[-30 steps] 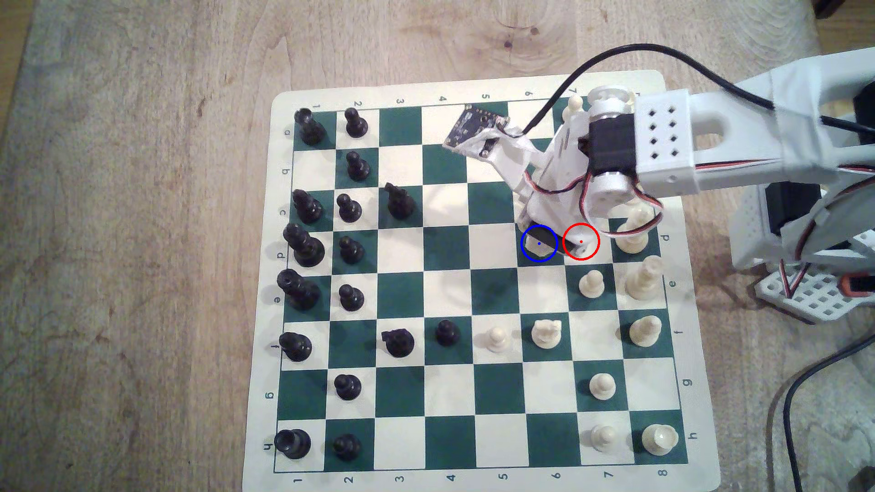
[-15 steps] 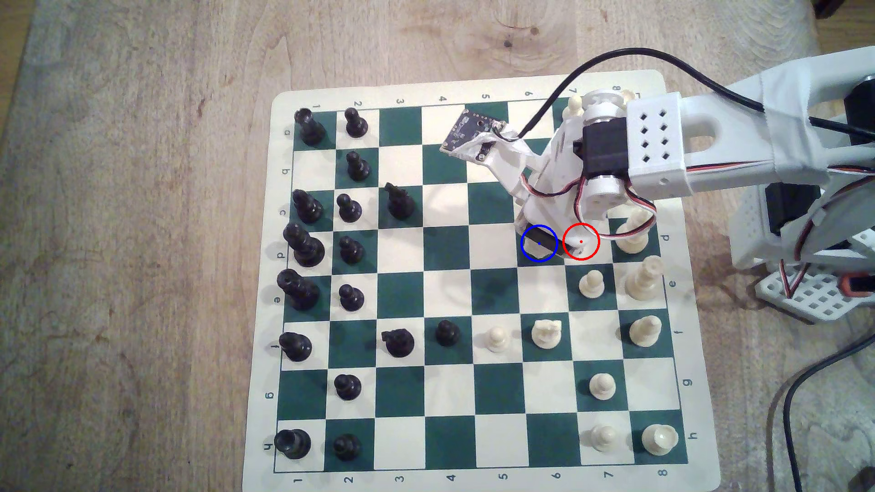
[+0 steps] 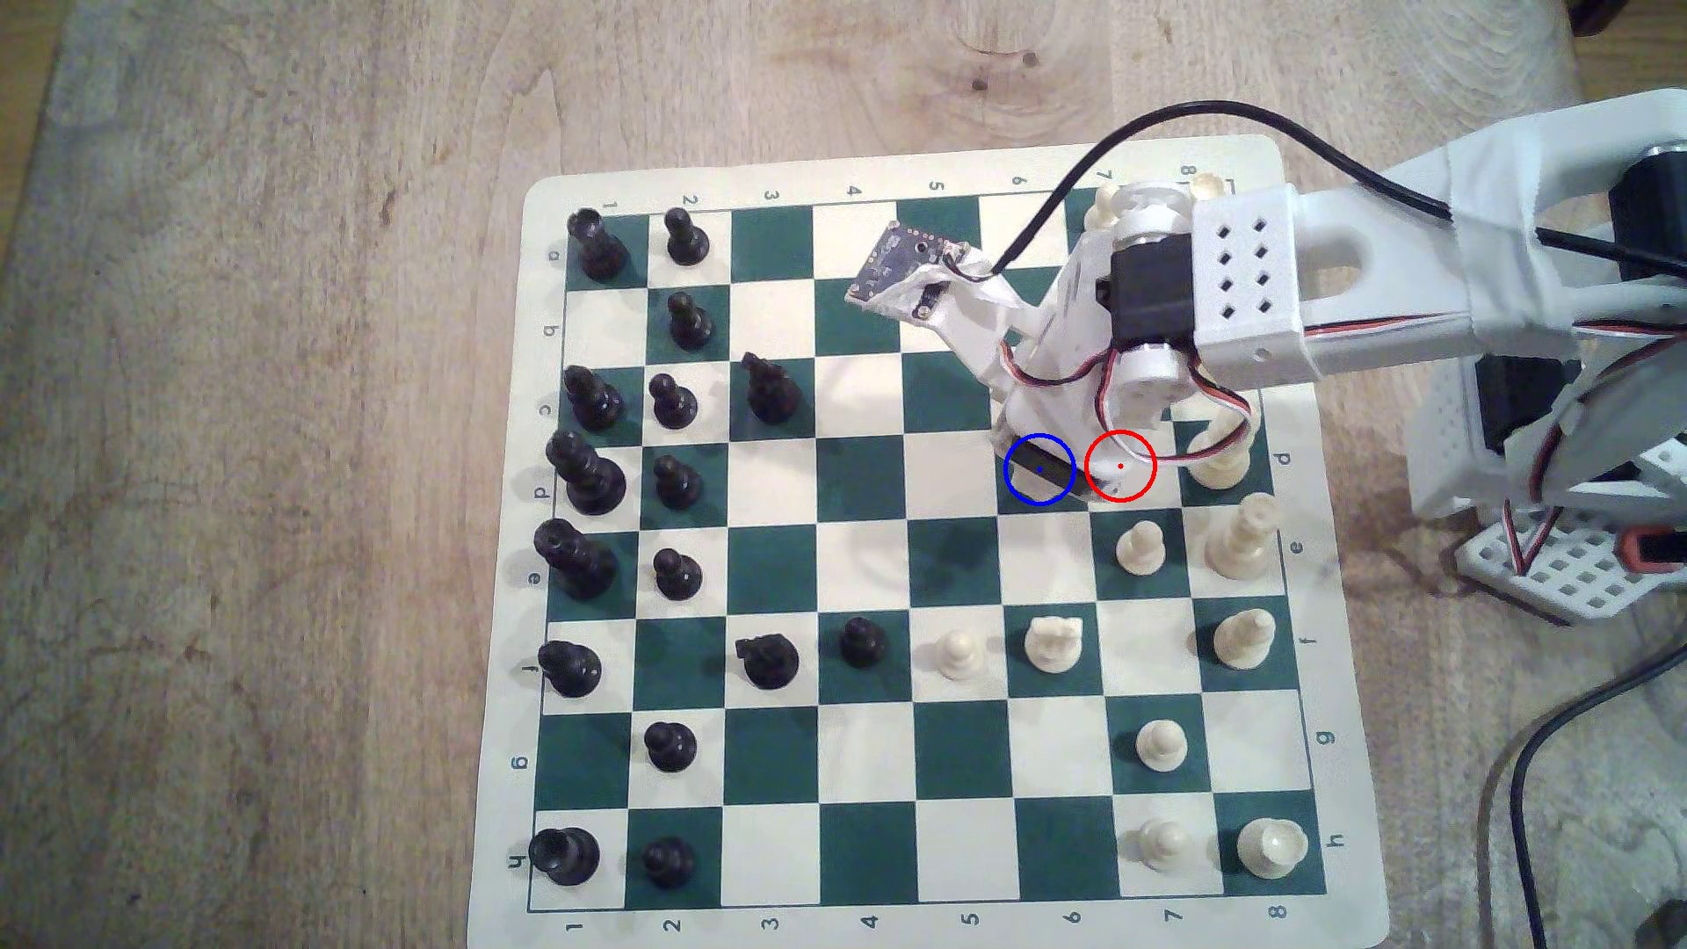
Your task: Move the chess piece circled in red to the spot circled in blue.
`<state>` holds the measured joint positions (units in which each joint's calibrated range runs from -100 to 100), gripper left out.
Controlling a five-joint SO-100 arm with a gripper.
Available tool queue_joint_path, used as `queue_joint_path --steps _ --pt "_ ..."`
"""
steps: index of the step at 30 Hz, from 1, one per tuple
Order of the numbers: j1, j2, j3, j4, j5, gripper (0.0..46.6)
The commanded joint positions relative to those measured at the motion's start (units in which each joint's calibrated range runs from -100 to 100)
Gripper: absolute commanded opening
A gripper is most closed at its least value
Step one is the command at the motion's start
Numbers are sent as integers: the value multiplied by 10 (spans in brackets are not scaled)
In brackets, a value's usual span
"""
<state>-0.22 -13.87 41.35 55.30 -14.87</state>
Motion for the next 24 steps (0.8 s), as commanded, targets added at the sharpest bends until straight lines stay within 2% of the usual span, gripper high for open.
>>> queue_joint_path --steps 1,2,6,10,18,24 --pt "4 -3 -2 -3 2 27" --pt "3 -1 -2 -3 4 37" --pt "4 6 -8 6 7 165" --pt "2 -4 -9 6 3 218" --pt "-1 -67 -1 42 4 237" --pt "-22 -200 79 67 10 264"
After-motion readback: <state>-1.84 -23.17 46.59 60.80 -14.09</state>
